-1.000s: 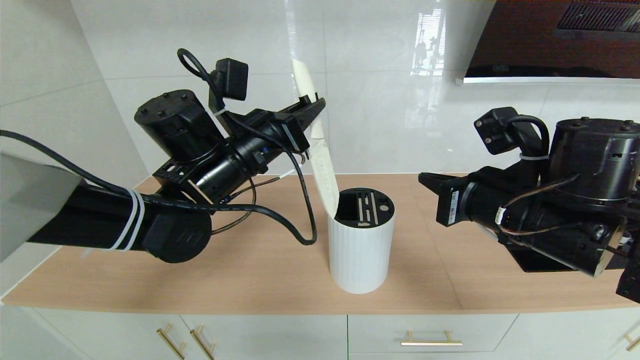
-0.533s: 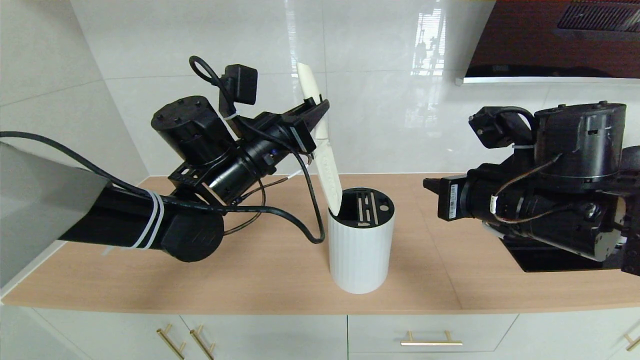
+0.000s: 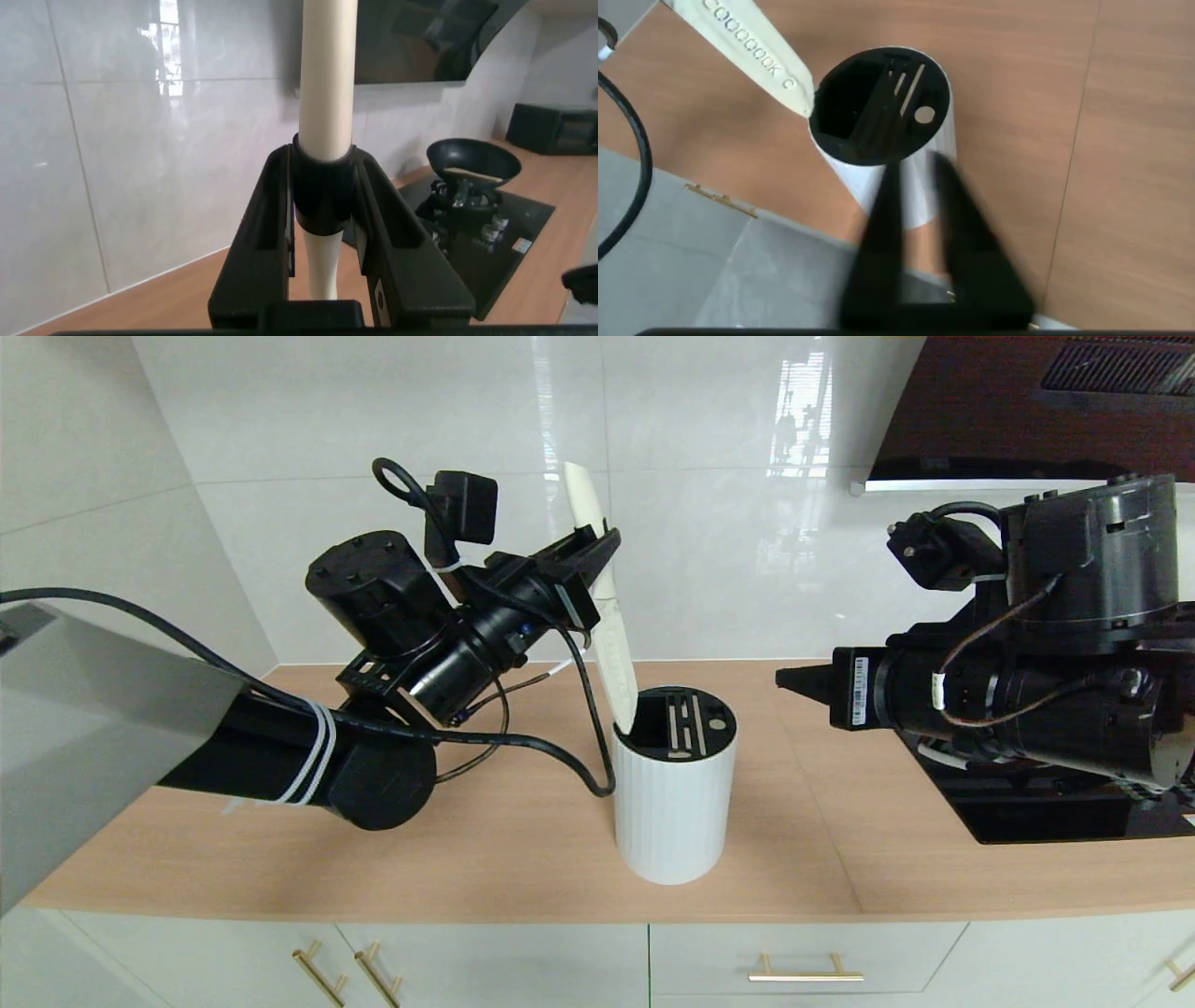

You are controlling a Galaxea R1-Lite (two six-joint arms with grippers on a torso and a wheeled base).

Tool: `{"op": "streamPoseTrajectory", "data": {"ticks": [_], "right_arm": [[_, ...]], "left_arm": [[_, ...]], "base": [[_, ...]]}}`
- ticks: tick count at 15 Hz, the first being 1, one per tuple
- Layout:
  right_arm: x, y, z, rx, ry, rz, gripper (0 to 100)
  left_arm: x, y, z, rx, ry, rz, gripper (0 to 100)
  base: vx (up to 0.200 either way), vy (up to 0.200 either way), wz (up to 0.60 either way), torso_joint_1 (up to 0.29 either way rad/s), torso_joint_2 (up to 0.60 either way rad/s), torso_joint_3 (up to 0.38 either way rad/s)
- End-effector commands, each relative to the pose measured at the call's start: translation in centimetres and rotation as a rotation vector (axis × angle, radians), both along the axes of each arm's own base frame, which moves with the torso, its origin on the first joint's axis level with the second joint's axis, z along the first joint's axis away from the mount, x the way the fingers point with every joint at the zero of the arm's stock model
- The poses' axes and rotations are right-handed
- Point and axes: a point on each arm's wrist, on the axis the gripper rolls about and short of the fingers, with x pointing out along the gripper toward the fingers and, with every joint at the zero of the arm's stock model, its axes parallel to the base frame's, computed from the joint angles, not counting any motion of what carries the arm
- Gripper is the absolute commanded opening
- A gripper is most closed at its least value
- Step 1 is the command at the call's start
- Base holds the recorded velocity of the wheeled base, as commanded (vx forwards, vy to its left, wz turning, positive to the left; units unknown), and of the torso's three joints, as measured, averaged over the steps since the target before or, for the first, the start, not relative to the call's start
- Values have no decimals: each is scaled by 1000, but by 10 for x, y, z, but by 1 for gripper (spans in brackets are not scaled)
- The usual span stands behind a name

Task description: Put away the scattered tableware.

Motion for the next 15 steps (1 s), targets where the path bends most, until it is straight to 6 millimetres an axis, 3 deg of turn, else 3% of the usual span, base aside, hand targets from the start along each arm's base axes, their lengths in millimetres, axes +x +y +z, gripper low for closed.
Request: {"op": "streamPoseTrajectory", "data": {"ticks": [1,15], "right_arm": [[0,0,0,0,0,1,100],[2,-2,-1,-3,4,-10,100]], "left_arm": [[-2,-5,-2,-2,1,-7,0],[8,-40,-58,65,42,10,0]], "base": [[0,0,0,0,0,0],[0,0,0,0,0,0]]}}
